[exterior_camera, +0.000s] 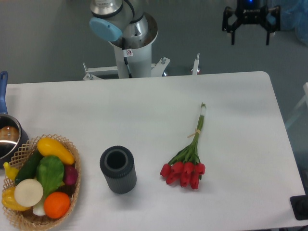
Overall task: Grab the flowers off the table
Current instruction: 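Move the open gripper down toward the red tulips' stems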
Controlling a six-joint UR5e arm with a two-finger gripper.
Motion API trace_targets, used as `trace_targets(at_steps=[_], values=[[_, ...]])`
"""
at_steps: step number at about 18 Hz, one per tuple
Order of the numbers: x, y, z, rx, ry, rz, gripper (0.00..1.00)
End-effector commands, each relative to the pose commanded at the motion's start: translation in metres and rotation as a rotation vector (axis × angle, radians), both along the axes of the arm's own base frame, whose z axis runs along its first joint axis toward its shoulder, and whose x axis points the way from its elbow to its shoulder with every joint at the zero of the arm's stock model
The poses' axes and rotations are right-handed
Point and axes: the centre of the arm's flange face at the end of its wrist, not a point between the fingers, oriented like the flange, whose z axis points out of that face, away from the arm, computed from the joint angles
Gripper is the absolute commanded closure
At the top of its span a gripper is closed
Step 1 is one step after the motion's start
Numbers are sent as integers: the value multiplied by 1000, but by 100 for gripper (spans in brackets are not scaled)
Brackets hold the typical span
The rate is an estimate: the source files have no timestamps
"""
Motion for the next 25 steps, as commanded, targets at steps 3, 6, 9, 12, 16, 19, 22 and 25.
trace_targets(at_steps=[3,6,9,12,16,19,22,25], values=[[1,4,-23,-1,-44,-10,0],[0,5,-48,-5,-94,-17,0],[0,14,-63,-7,-122,-31,0],[-2,33,-85,-12,-169,-67,0],[-10,57,-118,5,-221,-102,0],[-13,70,-134,57,-245,-106,0],[-12,85,-153,60,-283,-102,0],[-16,99,-165,69,-269,-51,0]])
